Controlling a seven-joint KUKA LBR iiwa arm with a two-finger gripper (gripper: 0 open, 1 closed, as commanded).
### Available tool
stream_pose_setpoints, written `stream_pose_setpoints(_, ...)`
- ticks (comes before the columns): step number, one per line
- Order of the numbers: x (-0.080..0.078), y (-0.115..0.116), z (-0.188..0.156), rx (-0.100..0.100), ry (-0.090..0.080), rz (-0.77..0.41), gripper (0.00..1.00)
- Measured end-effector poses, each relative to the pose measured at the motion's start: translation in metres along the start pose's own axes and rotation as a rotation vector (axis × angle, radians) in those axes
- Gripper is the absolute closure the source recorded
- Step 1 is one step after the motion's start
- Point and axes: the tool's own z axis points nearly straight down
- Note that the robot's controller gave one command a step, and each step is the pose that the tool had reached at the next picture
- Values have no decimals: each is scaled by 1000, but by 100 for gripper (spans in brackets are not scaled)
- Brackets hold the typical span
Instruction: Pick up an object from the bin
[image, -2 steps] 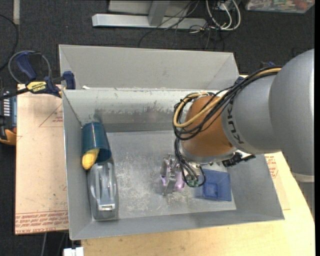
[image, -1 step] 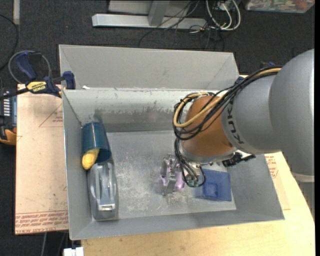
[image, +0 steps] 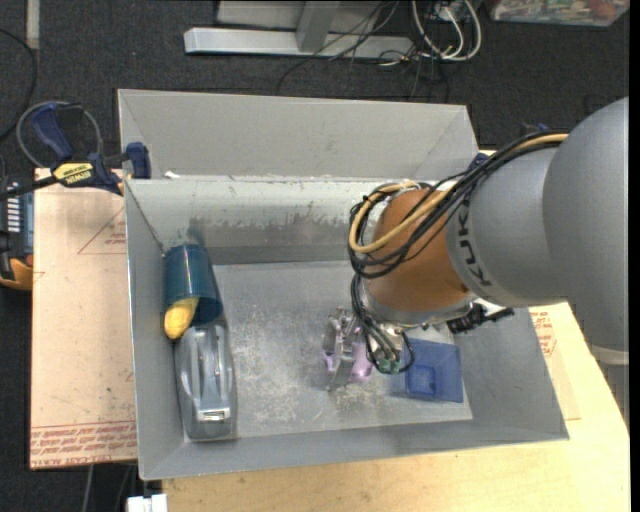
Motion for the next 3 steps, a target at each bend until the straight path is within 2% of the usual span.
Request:
stream_pose_setpoints(1,0,0,-29,-1,-1,0,100)
stream_pose_setpoints(3,-1,1,-48,-1,-3,1,100)
